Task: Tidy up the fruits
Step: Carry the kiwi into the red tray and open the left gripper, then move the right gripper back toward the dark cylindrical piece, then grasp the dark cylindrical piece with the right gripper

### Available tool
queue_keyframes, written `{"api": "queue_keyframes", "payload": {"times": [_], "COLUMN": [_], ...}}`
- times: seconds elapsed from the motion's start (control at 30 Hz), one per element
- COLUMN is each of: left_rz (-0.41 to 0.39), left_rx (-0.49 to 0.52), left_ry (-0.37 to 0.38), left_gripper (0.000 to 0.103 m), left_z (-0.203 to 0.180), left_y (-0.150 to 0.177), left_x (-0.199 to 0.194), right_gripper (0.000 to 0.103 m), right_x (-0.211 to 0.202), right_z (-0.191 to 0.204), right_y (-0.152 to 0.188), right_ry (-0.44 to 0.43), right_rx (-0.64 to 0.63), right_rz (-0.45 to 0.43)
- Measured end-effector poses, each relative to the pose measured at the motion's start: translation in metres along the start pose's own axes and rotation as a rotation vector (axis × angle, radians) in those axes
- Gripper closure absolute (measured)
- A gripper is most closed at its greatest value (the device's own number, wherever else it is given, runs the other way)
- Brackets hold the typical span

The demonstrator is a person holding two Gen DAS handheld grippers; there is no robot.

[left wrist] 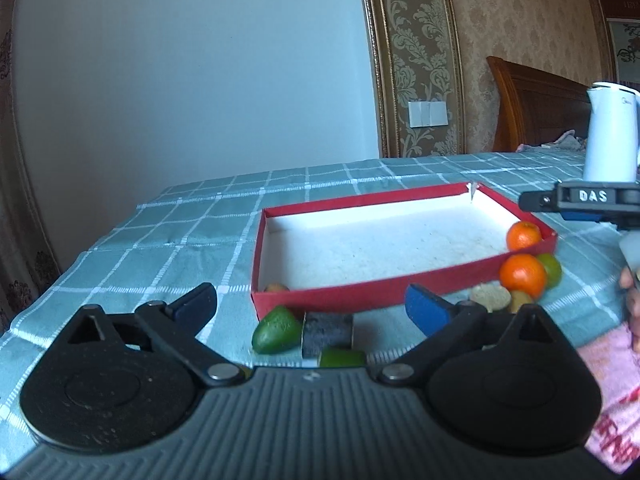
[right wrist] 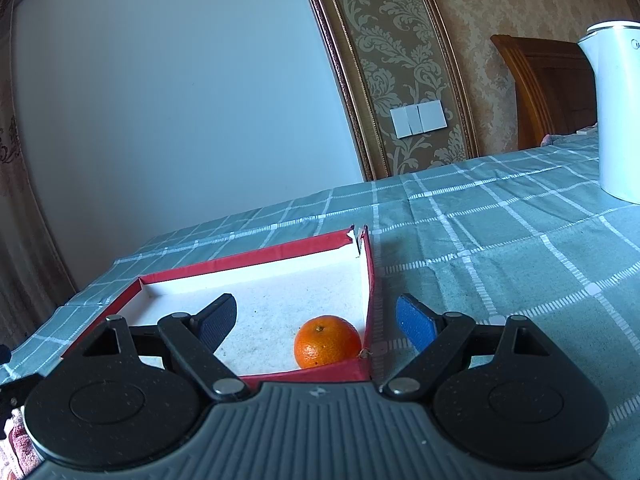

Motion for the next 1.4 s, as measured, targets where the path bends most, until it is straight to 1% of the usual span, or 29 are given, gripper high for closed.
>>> {"api": "queue_keyframes", "payload": {"times": [0.1,0.2,0.27,0.33,0.37,0.4,0.43,0.47,0.5,0.6,0.7,0.8,0.93,1.03,1.07,1.1,1.13,1.17,1.23,1.3,1.4], "left_rz": [0.016,0.043,0.059,0.088,0.107,0.109,0.101,0.102,0.108,0.11,0.115,0.122,0.123,0.124,0.125,0.125,0.125,0.124,0.122,0.12,0.118], "left_rx": [0.012,-0.013,-0.021,-0.025,-0.03,-0.042,-0.049,-0.05,-0.051,-0.049,-0.056,-0.07,-0.086,-0.102,-0.107,-0.112,-0.116,-0.118,-0.121,-0.125,-0.132], "left_ry": [-0.006,-0.008,-0.017,-0.032,-0.032,-0.023,-0.021,-0.019,-0.018,-0.009,-0.012,-0.017,-0.016,-0.012,-0.012,-0.01,-0.008,-0.006,-0.003,0.001,0.006], "left_gripper": [0.003,0.003,0.003,0.004,0.005,0.005,0.004,0.004,0.004,0.003,0.003,0.003,0.003,0.003,0.003,0.003,0.003,0.003,0.003,0.003,0.003], "left_z": [0.0,0.004,0.006,0.008,0.009,0.011,0.013,0.014,0.014,0.015,0.016,0.018,0.021,0.023,0.024,0.025,0.025,0.026,0.026,0.027,0.028], "left_y": [0.016,0.026,0.032,0.037,0.037,0.036,0.036,0.037,0.037,0.04,0.041,0.04,0.04,0.04,0.04,0.04,0.04,0.04,0.04,0.04,0.04], "left_x": [-0.01,-0.01,-0.006,0.0,0.004,0.004,0.004,0.005,0.005,0.004,0.004,0.005,0.005,0.005,0.005,0.005,0.005,0.005,0.005,0.005,0.004], "right_gripper": [0.016,0.016,0.016,0.016,0.015,0.015,0.012,0.006,0.004,0.003,0.003,0.003,0.003,0.004,0.007,0.012,0.027,0.045,0.061,0.061,0.061], "right_x": [0.0,-0.001,-0.007,-0.022,-0.03,-0.038,-0.047,-0.055,-0.062,-0.078,-0.085,-0.088,-0.083,-0.074,-0.072,-0.07,-0.067,-0.064,-0.06,-0.058,-0.06], "right_z": [0.0,-0.002,0.001,0.007,0.01,0.014,0.017,0.02,0.022,0.027,0.035,0.045,0.059,0.063,0.064,0.064,0.063,0.062,0.061,0.064,0.078], "right_y": [0.0,-0.001,-0.002,-0.004,-0.004,-0.004,-0.003,-0.002,-0.001,0.006,0.015,0.024,0.031,0.031,0.03,0.029,0.028,0.028,0.028,0.031,0.034], "right_ry": [0.002,0.005,0.035,0.037,0.033,0.035,0.039,0.041,0.044,0.044,0.054,0.057,0.043,0.041,0.036,0.037,0.034,0.024,0.001,-0.016,-0.087], "right_rx": [0.0,0.015,-0.003,-0.021,-0.041,-0.066,-0.091,-0.11,-0.127,-0.183,-0.25,-0.313,-0.395,-0.412,-0.415,-0.418,-0.415,-0.403,-0.384,-0.392,-0.409], "right_rz": [0.001,0.006,0.029,0.035,0.047,0.062,0.075,0.087,0.099,0.143,0.185,0.189,0.173,0.167,0.158,0.154,0.164,0.179,0.199,0.207,0.205]}}
Point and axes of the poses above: each gripper's, at about its wrist camera, not at the fingertips, and x roughly the way its jaws point, z to its left, y to its underside, the point moved 3 cm from there along x, roughly the way its jaws point, and after that the axes turned 2 degrees about -x, right-handed, at the moved point
